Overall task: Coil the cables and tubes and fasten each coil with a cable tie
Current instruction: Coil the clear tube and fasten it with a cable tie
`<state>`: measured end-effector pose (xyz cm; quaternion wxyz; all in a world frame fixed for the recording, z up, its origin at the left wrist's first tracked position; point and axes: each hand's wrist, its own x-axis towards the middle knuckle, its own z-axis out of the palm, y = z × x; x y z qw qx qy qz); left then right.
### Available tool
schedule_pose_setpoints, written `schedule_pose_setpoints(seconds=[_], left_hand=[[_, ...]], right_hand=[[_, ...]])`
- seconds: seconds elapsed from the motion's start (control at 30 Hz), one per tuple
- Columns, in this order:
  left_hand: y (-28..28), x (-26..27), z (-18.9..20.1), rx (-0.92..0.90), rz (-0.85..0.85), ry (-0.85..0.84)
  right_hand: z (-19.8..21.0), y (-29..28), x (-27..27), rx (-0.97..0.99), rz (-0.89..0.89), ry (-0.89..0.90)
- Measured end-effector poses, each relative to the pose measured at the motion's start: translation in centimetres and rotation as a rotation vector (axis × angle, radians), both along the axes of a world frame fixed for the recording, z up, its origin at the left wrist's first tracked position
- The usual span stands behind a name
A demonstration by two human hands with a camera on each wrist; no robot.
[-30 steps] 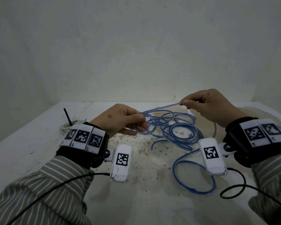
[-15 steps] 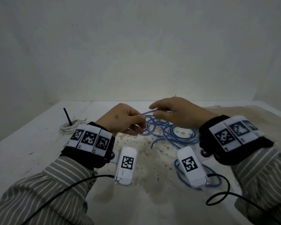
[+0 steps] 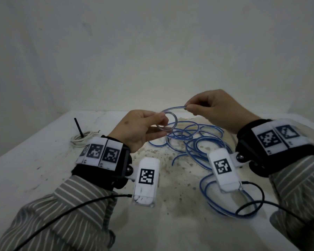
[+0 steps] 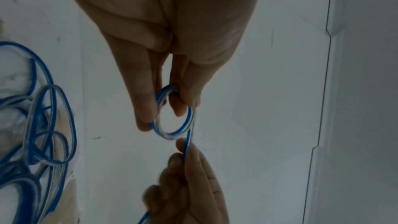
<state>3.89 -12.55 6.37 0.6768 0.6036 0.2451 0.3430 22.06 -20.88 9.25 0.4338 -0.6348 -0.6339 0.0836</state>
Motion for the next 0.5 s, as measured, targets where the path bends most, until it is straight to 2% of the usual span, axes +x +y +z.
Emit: schedule_pose_setpoints(seconds=[0.17, 0.33, 0.4, 0.5], left_hand=[[-0.1, 1.4, -0.8, -0.183, 0.109, -0.141], [-0.8, 2.2, -1.0, -0.136, 0.14, -0.052], [-1.0, 2.2, -1.1, -0.077, 0.138, 0.018], [-1.2, 1.8, -1.8, 0.053, 0.083, 0.163]], right_hand=[[-3.3, 0.7, -2.0, -0.141, 0.093, 0.344], [-3.6, 0.8, -3.3, -0.086, 0.152, 0.579], [-3.3, 0.8, -3.1, -0.051, 0.138, 0.604], [-3.2, 0.5, -2.6, -0.039, 0.087, 0.547]])
